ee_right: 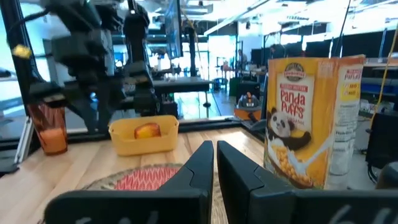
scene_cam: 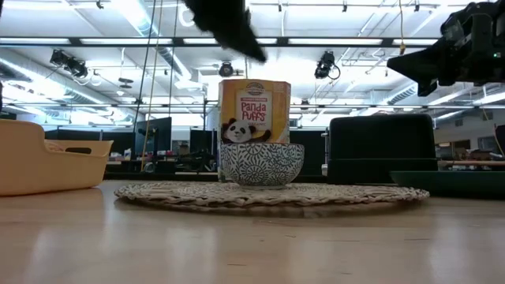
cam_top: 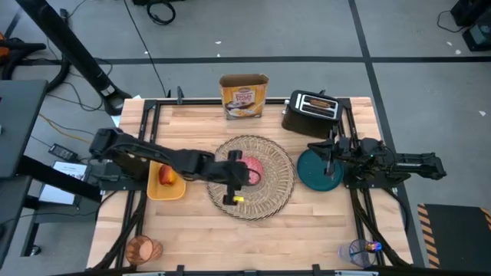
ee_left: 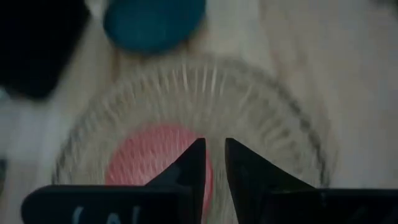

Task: Arrange a breakfast setting
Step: Pour the cereal from the yellow cereal box into the red bowl on the brown table mat

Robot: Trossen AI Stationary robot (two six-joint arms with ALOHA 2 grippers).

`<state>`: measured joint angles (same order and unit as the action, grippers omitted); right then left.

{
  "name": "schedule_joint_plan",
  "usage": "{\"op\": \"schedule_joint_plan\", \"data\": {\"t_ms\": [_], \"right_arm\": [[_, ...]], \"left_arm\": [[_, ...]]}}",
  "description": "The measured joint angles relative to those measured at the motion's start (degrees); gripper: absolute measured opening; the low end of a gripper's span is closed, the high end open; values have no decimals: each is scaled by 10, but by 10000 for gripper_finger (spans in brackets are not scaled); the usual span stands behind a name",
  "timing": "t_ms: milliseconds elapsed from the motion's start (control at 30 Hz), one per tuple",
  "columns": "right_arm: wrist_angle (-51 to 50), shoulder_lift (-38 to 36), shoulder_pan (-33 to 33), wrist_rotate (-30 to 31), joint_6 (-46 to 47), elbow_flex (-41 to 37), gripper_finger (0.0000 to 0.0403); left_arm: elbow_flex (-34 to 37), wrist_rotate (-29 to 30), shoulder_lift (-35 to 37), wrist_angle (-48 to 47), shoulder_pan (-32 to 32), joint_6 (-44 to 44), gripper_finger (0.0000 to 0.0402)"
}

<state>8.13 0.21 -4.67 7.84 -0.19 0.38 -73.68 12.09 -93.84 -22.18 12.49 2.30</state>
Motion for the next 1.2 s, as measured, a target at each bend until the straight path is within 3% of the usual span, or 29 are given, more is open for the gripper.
{"op": "schedule_joint_plan", "data": {"t_ms": [100, 300, 400, 500, 700, 900, 1067, 1200], "right_arm": [[15, 1, 0, -1, 1, 0, 30], [172, 31, 0, 3, 0, 0, 28], [178, 94, 0, 18, 2, 17, 19], [184, 195, 6, 58, 15, 49, 14], [189, 423, 10, 97, -25, 177, 49], [68, 607, -57, 107, -90, 384, 148], [-86, 703, -133, 4, -136, 552, 221], [-140, 762, -188, -34, -185, 644, 236]], "left_arm": [[72, -20, 41, 126, 1, 22, 68], [246, -21, 102, 382, -12, 11, 68], [310, -22, 104, 523, -20, 27, 68], [348, -22, 105, 606, -32, 33, 68], [379, -16, 105, 661, -59, 48, 69], [394, -11, 104, 659, -73, 48, 69], [395, -13, 101, 648, -64, 54, 69], [396, -13, 97, 641, -58, 39, 69]]}}
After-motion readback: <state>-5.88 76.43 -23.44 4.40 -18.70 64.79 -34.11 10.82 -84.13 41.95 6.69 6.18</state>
